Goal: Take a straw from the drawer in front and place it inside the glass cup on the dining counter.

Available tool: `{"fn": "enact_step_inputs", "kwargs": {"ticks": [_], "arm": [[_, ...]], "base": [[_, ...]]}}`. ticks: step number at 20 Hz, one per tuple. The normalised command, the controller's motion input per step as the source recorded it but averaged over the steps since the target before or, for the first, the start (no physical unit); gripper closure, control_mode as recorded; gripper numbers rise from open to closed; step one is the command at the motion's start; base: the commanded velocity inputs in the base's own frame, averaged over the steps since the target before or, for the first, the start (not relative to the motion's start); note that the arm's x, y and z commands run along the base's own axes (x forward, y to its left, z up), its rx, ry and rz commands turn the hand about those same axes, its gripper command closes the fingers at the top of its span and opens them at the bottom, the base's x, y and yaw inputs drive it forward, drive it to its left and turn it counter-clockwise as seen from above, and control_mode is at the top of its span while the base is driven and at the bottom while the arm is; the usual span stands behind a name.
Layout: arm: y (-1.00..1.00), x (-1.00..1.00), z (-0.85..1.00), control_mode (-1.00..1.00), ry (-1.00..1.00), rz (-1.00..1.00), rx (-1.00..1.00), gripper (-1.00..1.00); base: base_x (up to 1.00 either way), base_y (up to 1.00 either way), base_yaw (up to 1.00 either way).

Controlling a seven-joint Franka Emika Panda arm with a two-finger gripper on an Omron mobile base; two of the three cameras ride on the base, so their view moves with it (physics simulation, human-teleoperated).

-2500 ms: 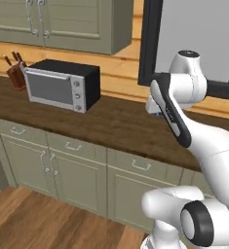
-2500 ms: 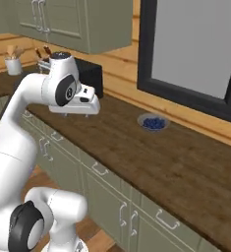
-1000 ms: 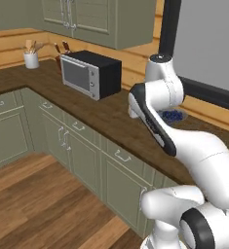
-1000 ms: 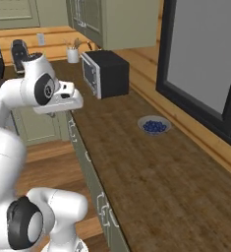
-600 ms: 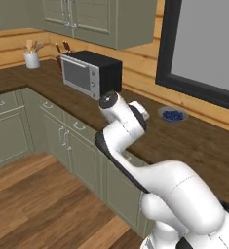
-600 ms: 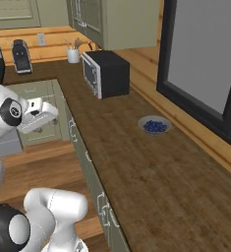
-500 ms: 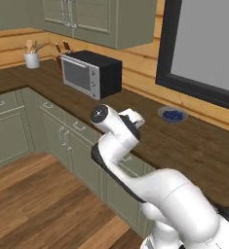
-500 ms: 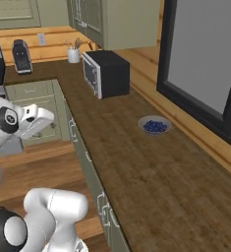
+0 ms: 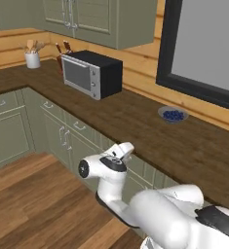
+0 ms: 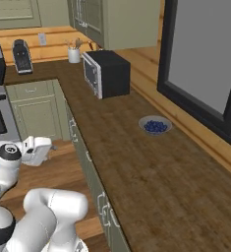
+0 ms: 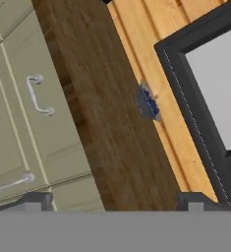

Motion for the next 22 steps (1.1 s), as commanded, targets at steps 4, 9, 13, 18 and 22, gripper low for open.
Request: {"fn": "enact_step_inputs", "kwargs": {"ticks": [4,9,13,18,22], "arm": [[0.08,0.69,-0.68,-1.00,0.09,-0.16,-0.19,-1.00],[0.00,0.74,-0.47,-1.00,0.02,-0.17,-0.16,-1.00],[0.01,0.61,-0.36,-1.00,0.00,-0.18,-0.17,-1.00],[0.01,0.40,-0.43,-1.00,0.00,-0.14,-0.17,-1.00],[0.14,0.29,-0.49,-1.00,0.00,-0.11,-0.17,-1.00]], "base": [[0.00,0.00,0.00],[0.00,0.00,0.00],[0.00,0.00,0.00],[0.00,0.00,0.00],[0.00,0.00,0.00]]}}
